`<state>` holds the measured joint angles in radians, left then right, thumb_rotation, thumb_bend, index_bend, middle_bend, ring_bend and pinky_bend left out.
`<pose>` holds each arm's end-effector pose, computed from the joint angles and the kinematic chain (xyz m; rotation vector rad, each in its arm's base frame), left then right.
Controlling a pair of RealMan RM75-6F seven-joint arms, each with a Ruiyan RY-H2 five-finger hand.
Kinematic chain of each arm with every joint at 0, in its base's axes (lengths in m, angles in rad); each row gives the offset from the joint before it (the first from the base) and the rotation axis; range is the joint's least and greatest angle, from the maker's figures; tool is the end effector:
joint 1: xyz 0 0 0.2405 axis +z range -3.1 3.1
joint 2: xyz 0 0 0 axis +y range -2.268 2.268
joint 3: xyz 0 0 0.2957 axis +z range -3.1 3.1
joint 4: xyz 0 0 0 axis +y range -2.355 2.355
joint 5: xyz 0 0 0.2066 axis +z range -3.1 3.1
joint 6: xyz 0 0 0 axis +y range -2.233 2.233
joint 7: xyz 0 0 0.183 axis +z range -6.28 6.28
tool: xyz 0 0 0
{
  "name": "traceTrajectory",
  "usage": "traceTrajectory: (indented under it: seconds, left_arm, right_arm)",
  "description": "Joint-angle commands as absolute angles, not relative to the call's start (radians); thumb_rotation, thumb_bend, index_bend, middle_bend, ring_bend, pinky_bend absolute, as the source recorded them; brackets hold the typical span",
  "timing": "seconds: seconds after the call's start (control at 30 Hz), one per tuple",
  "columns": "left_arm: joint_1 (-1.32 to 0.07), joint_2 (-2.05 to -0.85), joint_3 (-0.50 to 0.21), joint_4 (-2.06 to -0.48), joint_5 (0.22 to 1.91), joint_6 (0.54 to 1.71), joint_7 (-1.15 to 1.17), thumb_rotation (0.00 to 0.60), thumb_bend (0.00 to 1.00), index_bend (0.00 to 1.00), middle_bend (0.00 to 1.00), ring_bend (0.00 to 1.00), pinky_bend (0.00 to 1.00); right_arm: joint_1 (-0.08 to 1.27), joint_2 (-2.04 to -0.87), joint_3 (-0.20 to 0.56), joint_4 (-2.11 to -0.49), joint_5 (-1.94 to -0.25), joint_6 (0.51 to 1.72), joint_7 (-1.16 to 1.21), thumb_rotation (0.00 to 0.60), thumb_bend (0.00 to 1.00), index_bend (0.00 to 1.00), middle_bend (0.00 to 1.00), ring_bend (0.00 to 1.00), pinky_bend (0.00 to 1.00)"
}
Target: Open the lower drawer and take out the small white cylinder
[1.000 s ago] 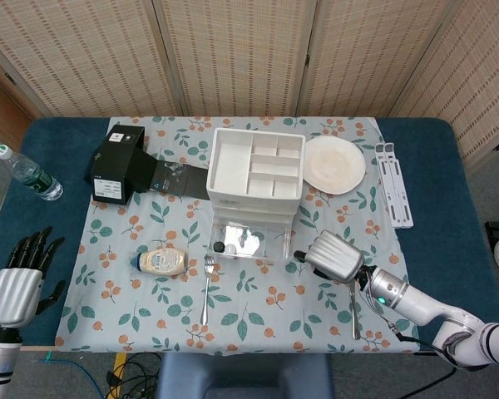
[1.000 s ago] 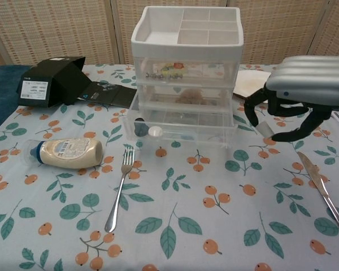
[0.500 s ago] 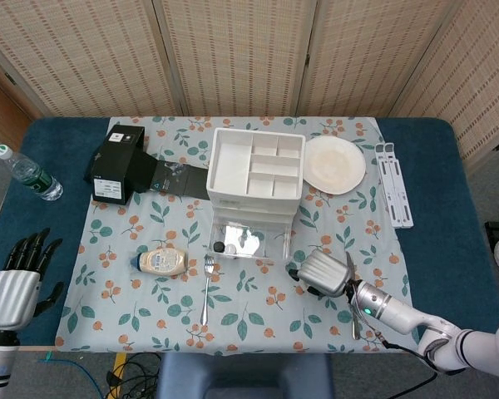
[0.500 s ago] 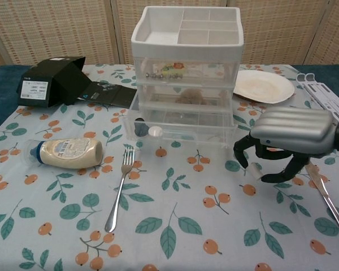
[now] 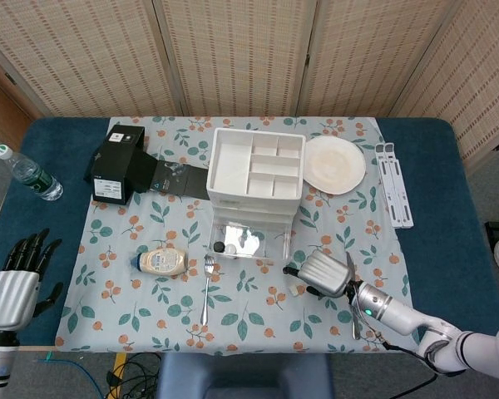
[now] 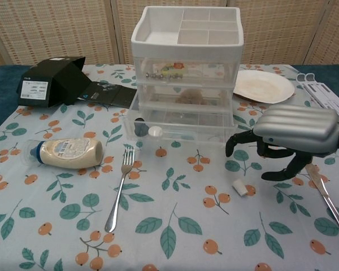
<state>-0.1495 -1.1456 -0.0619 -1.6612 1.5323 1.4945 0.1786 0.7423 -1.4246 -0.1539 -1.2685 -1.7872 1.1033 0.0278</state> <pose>-0.3107 0.2446 0.1671 -1.4688 -0.7517 -0.9107 -0.2100 -0.3470 -0.0130 2.3669 -0.4731 0.9126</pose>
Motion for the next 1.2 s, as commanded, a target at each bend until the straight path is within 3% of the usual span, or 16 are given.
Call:
traceTrajectory:
  seconds: [0.03,0.4,0.47,0.53,0.63,0.73,0.8,0.87,0.97,1.2]
  left_arm:
    - [-0.151,-1.146,-0.063,-1.659,1.533,1.495,0.175,0.6,0.33,0.12,0.02,0.02,0.09]
    - [-0.157,-1.153,-0.066,-1.643,1.526,1.485,0.167,0.6,0.33,0.12,0.02,0.02,0.09]
    - [-0.16,-1.157,-0.068,-1.642,1.527,1.485,0.17,0.6,0.33,0.12,0.02,0.02,0.09]
    - [-0.163,-1.162,-0.072,-1.643,1.528,1.486,0.177,0.6,0.33,0.12,0.02,0.02,0.09]
    - [-0.168,-1.168,-0.076,-1.649,1.526,1.485,0.183,0.6,0.33,0.12,0.02,0.01,0.08]
    - [-0.172,-1.169,-0.077,-1.653,1.525,1.48,0.194,0.6,0.33,0.12,0.02,0.01,0.08]
    - [-0.173,-1.17,-0.078,-1.656,1.523,1.479,0.198,0.6,0.33,0.12,0.02,0.01,0.08]
    - [-0.173,-1.17,-0.078,-1.658,1.522,1.479,0.201,0.6,0.33,0.12,0.02,0.01,0.08]
    - [-0.172,-1.167,-0.074,-1.672,1.534,1.487,0.216,0.6,0.33,0.12,0.02,0.01,0.08]
    - [-0.171,-1.169,-0.072,-1.679,1.526,1.482,0.229,0.6,0.33,0.12,0.02,0.01,0.08]
  right_arm:
    - [0.71,-1.38,-0.148,-1.301,-1.79,1.165,0.012,0.6,0.53,0.25,0.95,1.0,1.0]
    - [0.487,-1.179,-0.112,-1.46,-1.683,1.439,-0.086,0.6,0.53,0.25,0.87,1.0,1.0]
    - [0.447,-1.162,-0.105,-1.473,-1.659,1.475,-0.097,0.6,0.53,0.25,0.8,0.94,1.0]
    - [0.404,-1.15,-0.097,-1.481,-1.635,1.516,-0.111,0.6,0.53,0.25,0.68,0.81,0.98]
    - [0.349,-1.138,-0.091,-1.495,-1.599,1.551,-0.12,0.6,0.53,0.24,0.46,0.52,0.7]
    - [0.304,-1.121,-0.095,-1.524,-1.553,1.546,-0.125,0.6,0.52,0.12,0.24,0.24,0.33]
    - [0.28,-1.106,-0.097,-1.546,-1.527,1.537,-0.129,0.6,0.51,0.05,0.13,0.1,0.16]
    - [0.261,-1.098,-0.095,-1.557,-1.512,1.536,-0.128,0.6,0.51,0.02,0.08,0.03,0.06]
    - [0.23,-1.094,-0.084,-1.567,-1.495,1.55,-0.117,0.6,0.51,0.0,0.06,0.0,0.0]
    - [0.194,-1.089,-0.052,-1.573,-1.477,1.561,-0.105,0.6,0.51,0.0,0.05,0.0,0.0]
